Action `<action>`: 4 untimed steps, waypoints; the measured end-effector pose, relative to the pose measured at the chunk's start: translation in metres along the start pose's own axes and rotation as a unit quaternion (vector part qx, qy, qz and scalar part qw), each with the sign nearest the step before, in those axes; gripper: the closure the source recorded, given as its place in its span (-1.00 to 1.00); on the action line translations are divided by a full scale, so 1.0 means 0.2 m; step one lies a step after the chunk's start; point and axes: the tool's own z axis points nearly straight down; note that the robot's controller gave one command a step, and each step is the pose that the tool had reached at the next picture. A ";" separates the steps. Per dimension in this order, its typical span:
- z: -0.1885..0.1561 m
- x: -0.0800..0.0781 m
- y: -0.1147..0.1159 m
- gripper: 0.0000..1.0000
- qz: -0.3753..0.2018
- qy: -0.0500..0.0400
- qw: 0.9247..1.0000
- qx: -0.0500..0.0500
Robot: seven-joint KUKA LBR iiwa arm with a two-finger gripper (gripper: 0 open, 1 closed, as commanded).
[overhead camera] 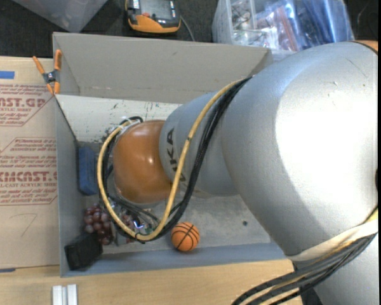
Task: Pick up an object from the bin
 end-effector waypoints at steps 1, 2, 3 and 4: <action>-0.02 0.00 -0.08 1.00 0.008 0.000 1.000 -0.003; 0.00 -0.02 -0.03 1.00 0.009 -0.003 1.000 -0.001; -0.38 -0.03 -0.05 1.00 0.000 0.002 1.000 -0.001; -0.53 -0.05 -0.05 1.00 0.002 -0.003 1.000 -0.001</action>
Offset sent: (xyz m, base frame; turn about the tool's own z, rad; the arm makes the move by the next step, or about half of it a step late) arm 0.0029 -0.0045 -0.0032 0.0169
